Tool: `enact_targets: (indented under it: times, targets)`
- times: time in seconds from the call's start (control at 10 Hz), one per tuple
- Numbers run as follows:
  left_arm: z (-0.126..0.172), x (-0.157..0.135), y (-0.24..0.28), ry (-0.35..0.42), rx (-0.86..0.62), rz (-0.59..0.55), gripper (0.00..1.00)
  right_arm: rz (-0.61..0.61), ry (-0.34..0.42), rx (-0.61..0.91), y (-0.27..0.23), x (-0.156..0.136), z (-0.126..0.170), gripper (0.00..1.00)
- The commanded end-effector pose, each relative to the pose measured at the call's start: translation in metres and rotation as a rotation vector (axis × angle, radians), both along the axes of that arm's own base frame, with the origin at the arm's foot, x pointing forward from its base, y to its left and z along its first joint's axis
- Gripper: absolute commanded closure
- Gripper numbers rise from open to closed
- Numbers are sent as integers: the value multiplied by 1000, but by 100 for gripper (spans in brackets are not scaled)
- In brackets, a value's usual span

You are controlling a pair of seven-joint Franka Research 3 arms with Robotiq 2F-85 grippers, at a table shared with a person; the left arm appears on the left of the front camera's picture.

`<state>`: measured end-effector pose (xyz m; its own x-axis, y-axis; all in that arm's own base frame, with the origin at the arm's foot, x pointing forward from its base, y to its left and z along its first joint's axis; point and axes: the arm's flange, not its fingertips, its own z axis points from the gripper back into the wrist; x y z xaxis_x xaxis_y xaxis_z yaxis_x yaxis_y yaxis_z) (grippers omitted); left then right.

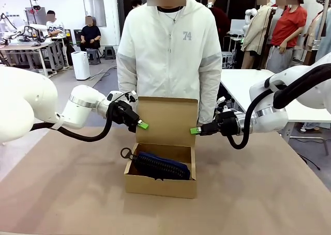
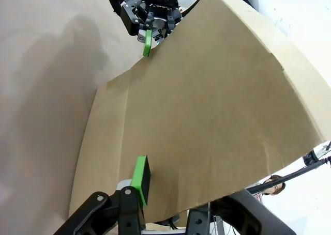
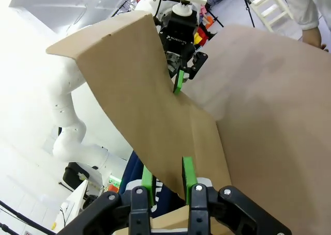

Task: Pack the items into the box.
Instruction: Close the Mailer Box.

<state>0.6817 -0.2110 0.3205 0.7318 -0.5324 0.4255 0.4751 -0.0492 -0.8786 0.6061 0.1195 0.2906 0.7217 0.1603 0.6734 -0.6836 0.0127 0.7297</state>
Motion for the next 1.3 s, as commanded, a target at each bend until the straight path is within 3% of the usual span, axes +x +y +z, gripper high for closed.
enact_targets:
  times: [0.0, 0.1, 0.3, 0.4, 0.8, 1.2]
  targets:
    - [1, -1, 1, 1, 3, 3, 60, -2, -8, 1, -2, 0, 0, 69]
    - [-1, -9, -5, -111, -8, -39, 60, 66, -87, -13, 5, -3, 5, 69]
    - [-7, -27, -12, -311, -24, 18, 60, 92, -278, -35, 14, -18, 10, 69]
    - [-8, -41, -13, -406, -49, 52, 60, 95, -301, -26, 14, -24, 8, 69]
    - [-14, -87, -3, -524, -117, 137, 60, 96, -388, -49, 20, -28, 2, 69]
    - [-9, -112, 13, -717, -216, 27, 60, 64, -621, -38, 26, -61, 18, 69]
